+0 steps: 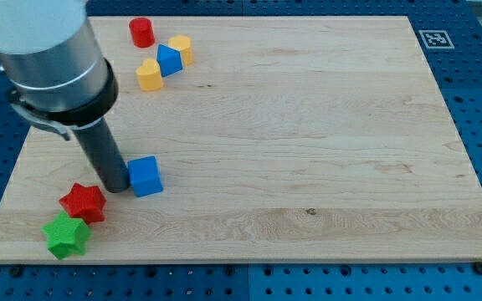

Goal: Separate blue cube from the green circle

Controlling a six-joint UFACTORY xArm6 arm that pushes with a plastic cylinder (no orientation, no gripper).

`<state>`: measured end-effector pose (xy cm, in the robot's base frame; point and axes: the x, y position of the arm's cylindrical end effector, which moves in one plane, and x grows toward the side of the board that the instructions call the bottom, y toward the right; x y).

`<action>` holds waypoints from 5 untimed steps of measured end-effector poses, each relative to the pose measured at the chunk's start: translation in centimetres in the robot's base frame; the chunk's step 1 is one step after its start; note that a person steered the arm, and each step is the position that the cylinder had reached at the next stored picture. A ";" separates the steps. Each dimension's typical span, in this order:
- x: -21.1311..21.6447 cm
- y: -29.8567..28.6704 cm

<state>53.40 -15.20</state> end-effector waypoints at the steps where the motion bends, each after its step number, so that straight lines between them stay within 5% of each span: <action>1: 0.0 2.7; 5: 3.7 8.4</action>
<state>57.06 -6.76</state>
